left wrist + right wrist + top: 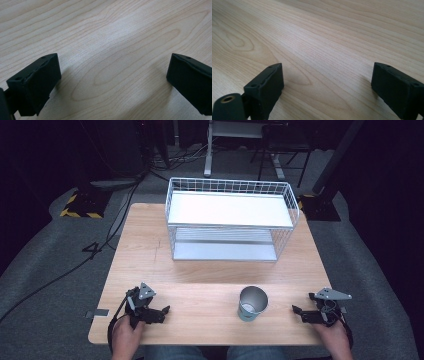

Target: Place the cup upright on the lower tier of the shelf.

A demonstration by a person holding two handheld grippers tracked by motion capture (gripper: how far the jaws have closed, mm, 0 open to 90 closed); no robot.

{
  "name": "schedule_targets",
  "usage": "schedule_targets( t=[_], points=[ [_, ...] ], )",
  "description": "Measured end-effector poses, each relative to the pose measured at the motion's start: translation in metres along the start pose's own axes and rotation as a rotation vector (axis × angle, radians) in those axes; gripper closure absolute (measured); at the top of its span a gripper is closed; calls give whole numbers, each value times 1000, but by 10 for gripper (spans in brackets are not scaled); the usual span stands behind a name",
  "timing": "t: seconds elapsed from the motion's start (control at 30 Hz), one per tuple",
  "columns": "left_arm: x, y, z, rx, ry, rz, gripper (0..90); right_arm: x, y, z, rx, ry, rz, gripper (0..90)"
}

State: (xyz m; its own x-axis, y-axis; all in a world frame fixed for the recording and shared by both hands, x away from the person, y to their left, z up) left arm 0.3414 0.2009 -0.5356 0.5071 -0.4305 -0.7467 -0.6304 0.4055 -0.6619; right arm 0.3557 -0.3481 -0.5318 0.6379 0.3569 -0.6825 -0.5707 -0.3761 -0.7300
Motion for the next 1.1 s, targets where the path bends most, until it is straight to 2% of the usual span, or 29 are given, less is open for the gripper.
schedule_targets(
  t=[0.3, 0.57, 0.77, 0.87, 0.97, 1.1],
  points=[
    [0, -1, 1, 2, -4, -2, 0, -12, -4, 5, -15, -11, -23, 121],
    [2, -2, 1, -11, -9, -4, 0, -27, -10, 17, -27, -37, -59, 121],
    [3, -3, 1, -17, -17, -6, 0, -37, -15, 29, -48, -70, -83, 120],
    [4, -4, 1, -23, -20, -6, 0, -42, -19, 39, -70, -104, -108, 110],
    [4, -4, 1, -23, -20, -6, 0, -44, -22, 45, -81, -115, -119, 90],
    [4, -4, 1, -22, -20, -6, 0, -46, -28, 59, -109, -153, -140, 39]
  ],
)
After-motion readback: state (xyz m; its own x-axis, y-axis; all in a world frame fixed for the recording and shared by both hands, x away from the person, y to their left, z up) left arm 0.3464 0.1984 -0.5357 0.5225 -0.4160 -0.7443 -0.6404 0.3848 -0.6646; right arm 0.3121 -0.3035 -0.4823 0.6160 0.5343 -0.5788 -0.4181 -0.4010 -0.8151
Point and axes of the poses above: each handheld gripper's, and its own axes: x roughly forward along the jaws, y roughly out of its underside, z roughly to its left, the point moved 4 cm from there along x, roughly forward along the jaws, and after that the axes turned 3 degrees about y, right-handed, at the moved point
